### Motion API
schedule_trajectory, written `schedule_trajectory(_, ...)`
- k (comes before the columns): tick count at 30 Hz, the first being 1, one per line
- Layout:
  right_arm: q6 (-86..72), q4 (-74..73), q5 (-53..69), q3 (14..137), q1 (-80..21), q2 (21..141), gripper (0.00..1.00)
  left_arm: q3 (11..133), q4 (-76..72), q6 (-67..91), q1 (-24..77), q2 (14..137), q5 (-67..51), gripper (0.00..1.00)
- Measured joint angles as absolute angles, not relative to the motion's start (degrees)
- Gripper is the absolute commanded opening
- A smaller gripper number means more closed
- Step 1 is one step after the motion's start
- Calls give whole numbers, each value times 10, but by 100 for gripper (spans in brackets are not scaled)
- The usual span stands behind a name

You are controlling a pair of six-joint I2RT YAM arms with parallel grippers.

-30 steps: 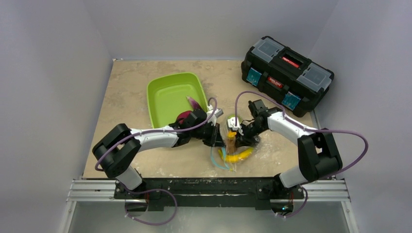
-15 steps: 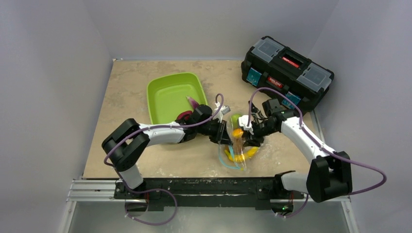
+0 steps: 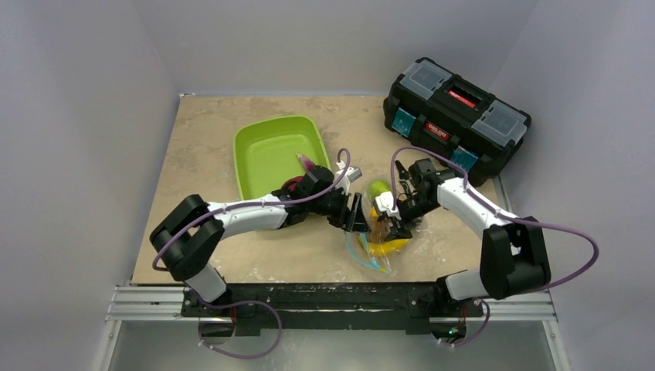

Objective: Open the zip-top bag and remove the fake food
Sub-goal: Pick up the fake vegetable from the zipper food storage bag.

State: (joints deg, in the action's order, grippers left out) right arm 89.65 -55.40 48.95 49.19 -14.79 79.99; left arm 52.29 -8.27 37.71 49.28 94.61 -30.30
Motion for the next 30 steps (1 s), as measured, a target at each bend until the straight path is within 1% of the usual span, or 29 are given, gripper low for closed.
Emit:
schedule_trajectory(2, 896, -543, 487, 496, -156, 810, 59, 514, -78, 371, 493, 925, -290, 72)
schedule_trajectory(6, 894, -521, 481, 500, -172, 818, 59, 490, -62, 352, 493, 867, -259, 74)
schedule_trajectory(7, 893, -517, 480, 500, -174, 819, 58, 482, -57, 345, 493, 848, -249, 76)
schedule_trajectory(11, 889, -502, 474, 500, -180, 828, 57, 450, -33, 310, 493, 756, -210, 76)
schedule_trajectory(12, 887, -498, 472, 500, -181, 830, 57, 439, -30, 300, 493, 728, -196, 78)
schedule_trajectory(13, 886, -496, 472, 500, -182, 832, 57, 426, -25, 288, 493, 698, -182, 80)
schedule_trajectory(14, 885, -493, 471, 500, -183, 833, 56, 411, -22, 276, 493, 668, -167, 86)
schedule_trajectory(15, 883, -490, 470, 500, -183, 833, 56, 394, -23, 266, 493, 638, -153, 96)
schedule_trajectory(16, 881, -488, 469, 500, -183, 833, 56, 373, -27, 257, 493, 607, -139, 99)
schedule_trajectory(19, 878, -481, 462, 500, -184, 833, 54, 296, -60, 255, 492, 525, -105, 100)
schedule_trajectory(21, 877, -478, 458, 500, -184, 834, 53, 260, -78, 258, 491, 499, -98, 100)
schedule_trajectory(26, 877, -469, 441, 500, -193, 848, 50, 226, -103, 225, 499, 510, -100, 97)
schedule_trajectory(30, 874, -458, 426, 500, -209, 854, 44, 222, -116, 127, 554, 512, -67, 96)
